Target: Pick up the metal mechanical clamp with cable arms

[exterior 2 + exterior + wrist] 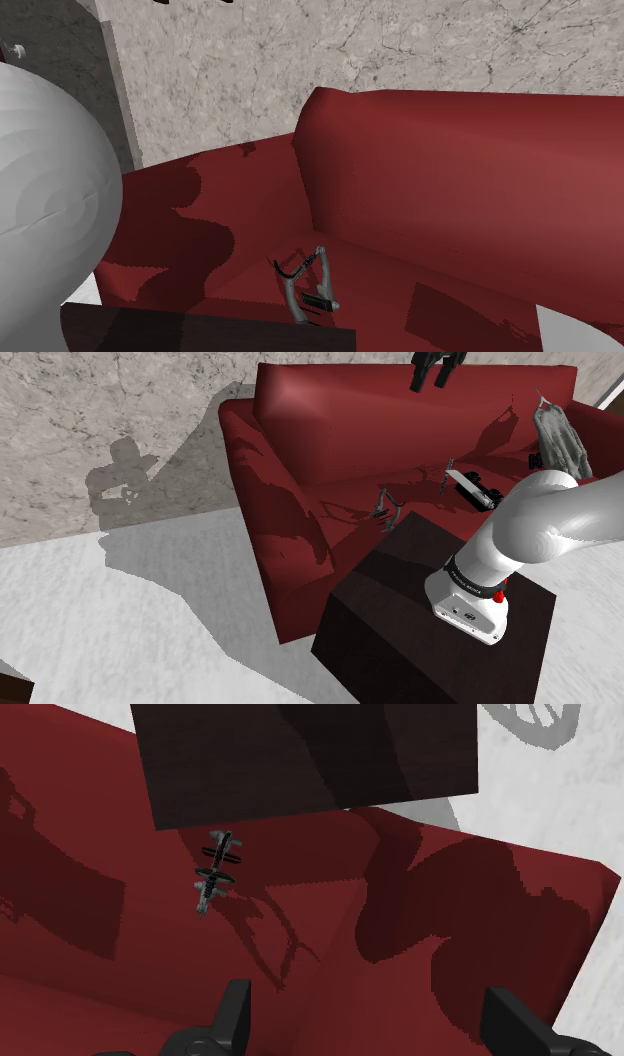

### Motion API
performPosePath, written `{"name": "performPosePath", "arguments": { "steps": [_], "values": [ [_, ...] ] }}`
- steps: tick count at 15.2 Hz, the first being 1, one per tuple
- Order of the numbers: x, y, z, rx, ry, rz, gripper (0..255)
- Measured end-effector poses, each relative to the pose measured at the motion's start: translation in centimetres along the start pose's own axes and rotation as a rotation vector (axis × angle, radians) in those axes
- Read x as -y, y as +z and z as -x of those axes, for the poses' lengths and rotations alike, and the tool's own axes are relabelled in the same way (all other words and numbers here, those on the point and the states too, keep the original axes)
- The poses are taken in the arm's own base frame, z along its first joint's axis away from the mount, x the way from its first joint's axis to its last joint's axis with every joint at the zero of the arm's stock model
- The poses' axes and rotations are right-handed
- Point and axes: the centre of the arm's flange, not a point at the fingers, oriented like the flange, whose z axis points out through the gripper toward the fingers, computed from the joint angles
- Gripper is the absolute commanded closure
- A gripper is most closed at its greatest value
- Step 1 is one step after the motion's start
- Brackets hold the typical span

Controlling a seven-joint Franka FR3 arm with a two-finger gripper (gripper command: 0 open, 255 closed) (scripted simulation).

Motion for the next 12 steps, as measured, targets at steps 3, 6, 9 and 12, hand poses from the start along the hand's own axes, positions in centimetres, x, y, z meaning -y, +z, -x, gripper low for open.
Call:
{"name": "performPosePath", "arguments": {
  "steps": [3,6,9,12],
  "values": [
    [-0.1,1.5,-0.2,0.002,0.012,0.016,0],
    [-0.1,4.9,-0.8,0.005,0.039,0.051,0],
    [-0.7,8.9,-1.4,0.008,0.067,0.090,0],
    [-1.1,12.9,-1.7,0.011,0.096,0.129,0]
  ]
}}
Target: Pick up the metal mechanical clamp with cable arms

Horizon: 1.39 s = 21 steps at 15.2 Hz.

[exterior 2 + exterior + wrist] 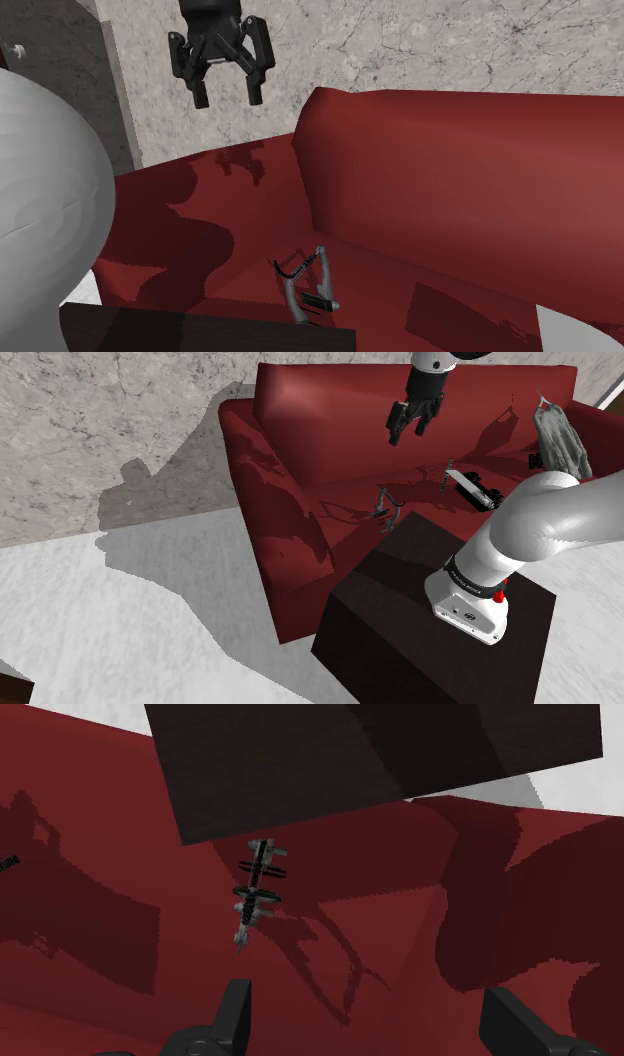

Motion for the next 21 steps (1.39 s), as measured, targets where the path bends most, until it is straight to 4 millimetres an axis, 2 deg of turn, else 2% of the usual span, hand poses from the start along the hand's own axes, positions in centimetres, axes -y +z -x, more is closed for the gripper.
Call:
{"name": "performPosePath", "arguments": {
  "steps": [11,16,21],
  "values": [
    [-1.1,13.9,-2.2,0.009,0.107,0.143,0],
    [-3.0,20.5,-2.7,0.014,0.155,0.208,0],
    [-4.5,26.1,-3.5,0.017,0.199,0.267,0]
  ]
}}
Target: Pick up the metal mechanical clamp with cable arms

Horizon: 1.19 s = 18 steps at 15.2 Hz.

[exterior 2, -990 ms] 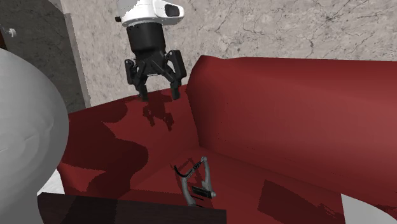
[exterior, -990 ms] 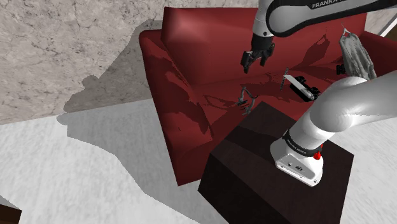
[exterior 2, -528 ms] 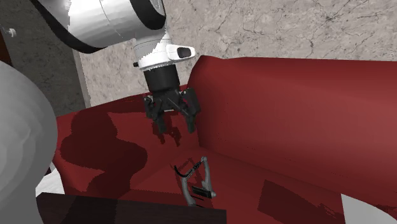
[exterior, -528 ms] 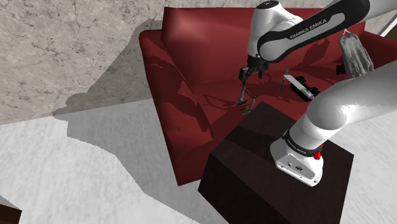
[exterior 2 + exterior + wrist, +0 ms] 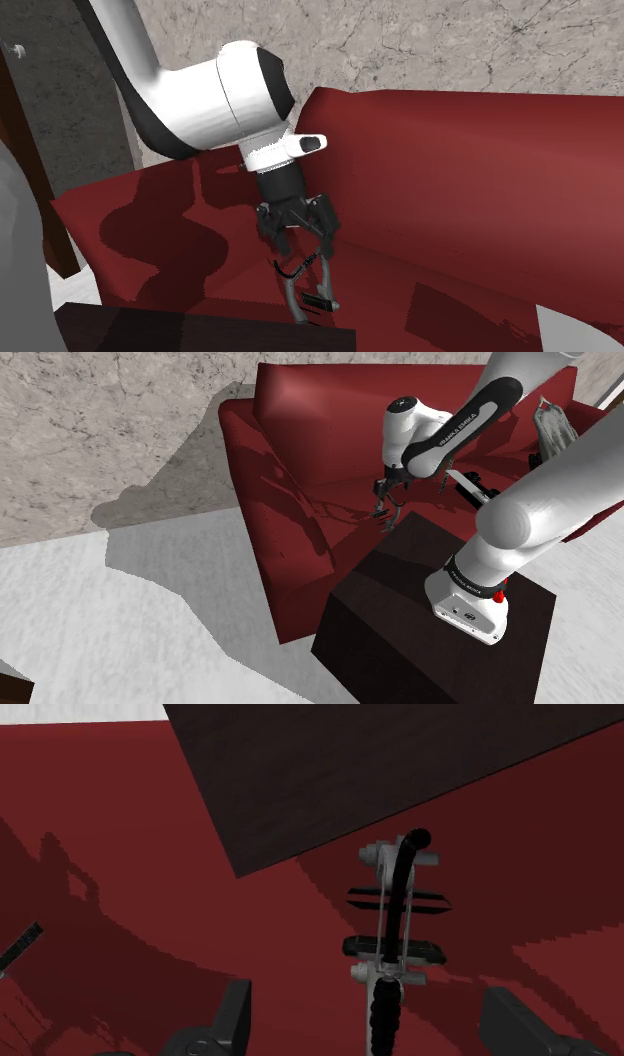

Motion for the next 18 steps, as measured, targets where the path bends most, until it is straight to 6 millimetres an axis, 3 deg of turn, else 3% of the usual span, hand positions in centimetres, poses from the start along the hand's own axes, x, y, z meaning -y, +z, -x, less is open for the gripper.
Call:
{"name": "performPosePath", "arguments": {
  "steps": [8,9,18],
  "values": [
    [1.2,4.1,0.2,-0.001,0.004,0.005,0],
    [1.3,4.2,0.1,-0.001,0.004,0.005,255],
    [1.3,4.3,0.1,-0.001,0.003,0.004,255]
  ]
}}
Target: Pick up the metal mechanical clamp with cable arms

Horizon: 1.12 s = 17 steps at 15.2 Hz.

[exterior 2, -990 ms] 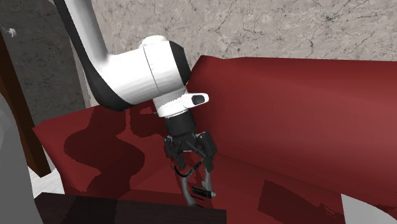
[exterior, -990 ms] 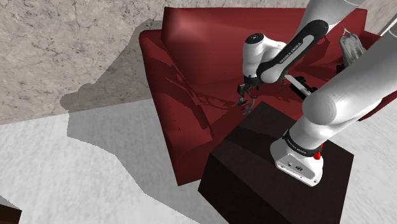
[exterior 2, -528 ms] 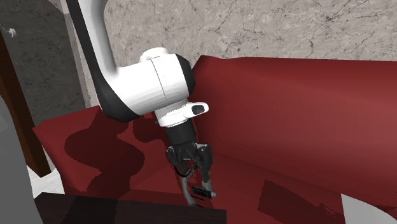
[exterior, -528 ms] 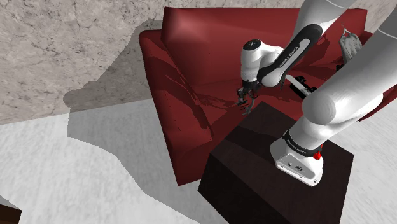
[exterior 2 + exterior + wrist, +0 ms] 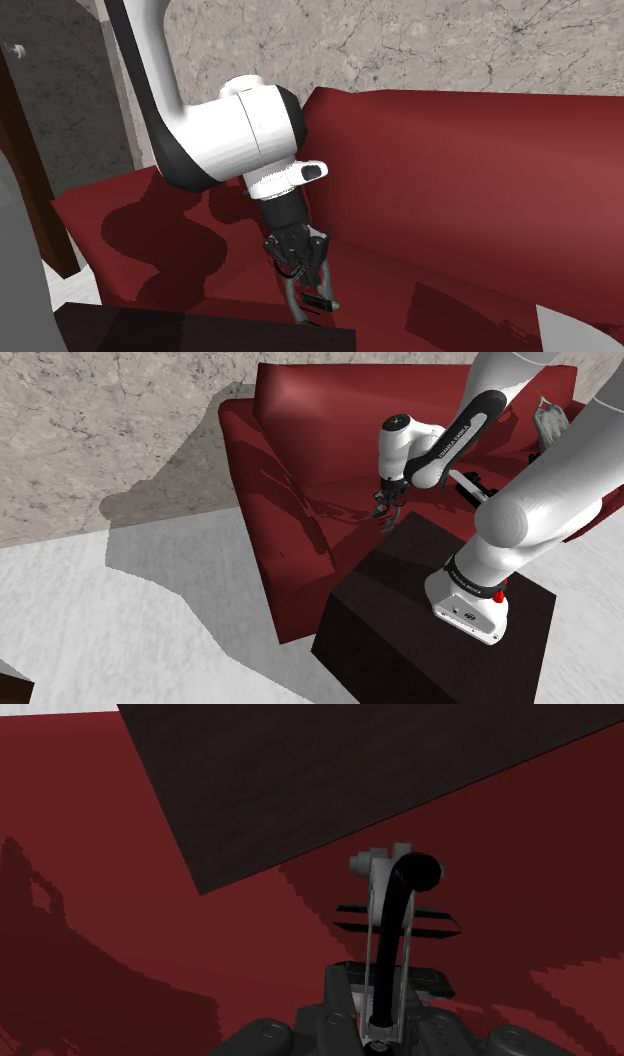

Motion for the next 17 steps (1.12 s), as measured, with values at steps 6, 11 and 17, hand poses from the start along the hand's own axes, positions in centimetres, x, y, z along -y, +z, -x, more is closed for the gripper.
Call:
{"name": "performPosePath", "arguments": {
  "steps": [6,11,17],
  "values": [
    [-0.9,-1.9,-0.1,0.000,0.000,0.001,255],
    [-1.6,-4.4,-0.1,0.000,0.000,0.001,255],
    [-2.8,-7.1,-0.1,0.000,0.000,0.001,255]
  ]
}}
